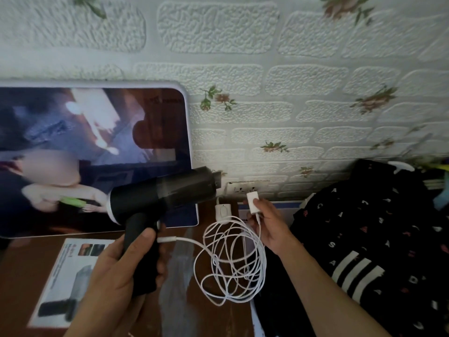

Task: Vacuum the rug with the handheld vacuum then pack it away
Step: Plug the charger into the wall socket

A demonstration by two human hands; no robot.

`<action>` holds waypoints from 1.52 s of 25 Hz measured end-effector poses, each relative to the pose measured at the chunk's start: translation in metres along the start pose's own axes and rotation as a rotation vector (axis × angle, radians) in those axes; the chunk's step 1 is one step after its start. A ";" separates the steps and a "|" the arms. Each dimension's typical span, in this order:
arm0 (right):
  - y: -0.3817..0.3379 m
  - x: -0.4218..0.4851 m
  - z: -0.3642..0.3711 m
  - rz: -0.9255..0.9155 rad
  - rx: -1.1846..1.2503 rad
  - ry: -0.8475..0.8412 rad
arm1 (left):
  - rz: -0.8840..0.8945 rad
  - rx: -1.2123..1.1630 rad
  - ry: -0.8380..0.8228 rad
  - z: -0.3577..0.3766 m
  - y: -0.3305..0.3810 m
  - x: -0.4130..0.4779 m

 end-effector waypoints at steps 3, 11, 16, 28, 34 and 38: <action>0.001 0.006 -0.010 0.002 -0.030 -0.030 | -0.026 -0.001 0.030 -0.004 -0.005 0.001; 0.003 0.020 -0.029 -0.028 -0.016 0.046 | -0.025 0.014 0.037 0.001 -0.014 0.013; 0.004 0.023 -0.021 -0.064 -0.046 0.033 | -0.021 0.079 0.026 0.002 -0.012 0.017; -0.002 0.025 -0.024 -0.205 -0.275 0.093 | -0.040 0.071 0.018 0.007 -0.013 0.020; 0.001 0.029 -0.026 -0.154 -0.264 0.118 | -0.060 0.052 0.010 0.007 -0.015 0.023; -0.009 0.030 -0.021 -0.223 -0.306 0.166 | -0.060 0.057 0.018 0.010 -0.014 0.028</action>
Point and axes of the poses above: each hand's wrist, its own x-axis towards the middle knuckle, its own z-axis out of the palm, y = z × x, the point moved 8 cm from there along x, towards the middle knuckle, and after that the axes turned 14 degrees about x, right-handed, at the moved point
